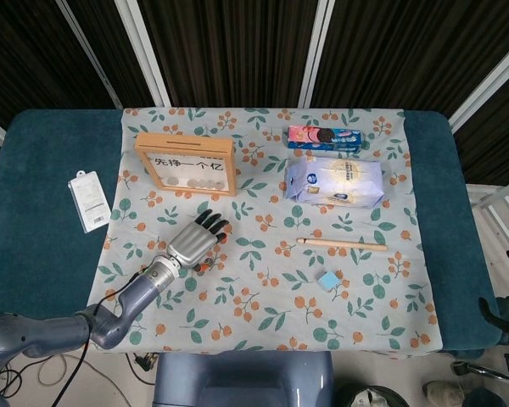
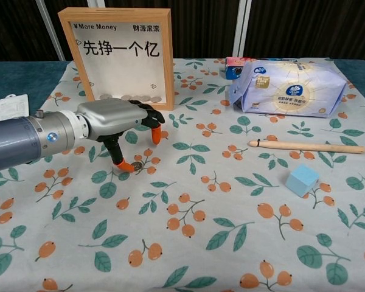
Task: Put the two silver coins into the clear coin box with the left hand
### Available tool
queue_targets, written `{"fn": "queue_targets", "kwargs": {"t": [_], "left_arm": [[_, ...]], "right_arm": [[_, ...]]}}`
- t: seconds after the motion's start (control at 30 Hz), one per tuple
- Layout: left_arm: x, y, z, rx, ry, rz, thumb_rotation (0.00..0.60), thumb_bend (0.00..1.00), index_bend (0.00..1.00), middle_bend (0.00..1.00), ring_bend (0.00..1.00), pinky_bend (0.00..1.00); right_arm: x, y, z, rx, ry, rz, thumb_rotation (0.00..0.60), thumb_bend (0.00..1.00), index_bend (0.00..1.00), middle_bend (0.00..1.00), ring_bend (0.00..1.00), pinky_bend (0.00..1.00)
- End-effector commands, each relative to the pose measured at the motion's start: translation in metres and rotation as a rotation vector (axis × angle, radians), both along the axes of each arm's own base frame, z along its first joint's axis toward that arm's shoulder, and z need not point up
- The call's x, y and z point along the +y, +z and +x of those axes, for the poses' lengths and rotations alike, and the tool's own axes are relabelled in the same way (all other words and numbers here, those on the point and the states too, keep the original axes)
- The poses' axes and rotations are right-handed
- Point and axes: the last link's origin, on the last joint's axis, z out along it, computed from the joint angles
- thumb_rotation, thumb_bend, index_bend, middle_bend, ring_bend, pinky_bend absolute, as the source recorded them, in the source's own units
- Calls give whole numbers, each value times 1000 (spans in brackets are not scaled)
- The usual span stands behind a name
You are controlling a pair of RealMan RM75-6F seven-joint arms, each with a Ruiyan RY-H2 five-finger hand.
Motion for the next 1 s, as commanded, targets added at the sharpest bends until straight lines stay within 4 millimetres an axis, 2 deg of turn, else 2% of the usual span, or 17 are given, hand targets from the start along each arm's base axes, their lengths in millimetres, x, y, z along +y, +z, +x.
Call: {"fn": "queue_targets", "kwargs": {"t": [0.03,0.53,1.0], "left_arm": [[0,-1,1,-3,1,0,600,128,359,85,0,0],[1,-3,3,0,-2,-6,600,128,377,85,0,0],[-1,-10,-4,30,-1,-26,600,133,489,85,0,0]], "right_arm": [[0,0,0,0,-1,1,600,369,124,79,25,0],[0,1,0,1,-7,3,600,369,124,79,25,0],[0,1,-1,-2,-12,3,600,369,124,79,25,0]]}}
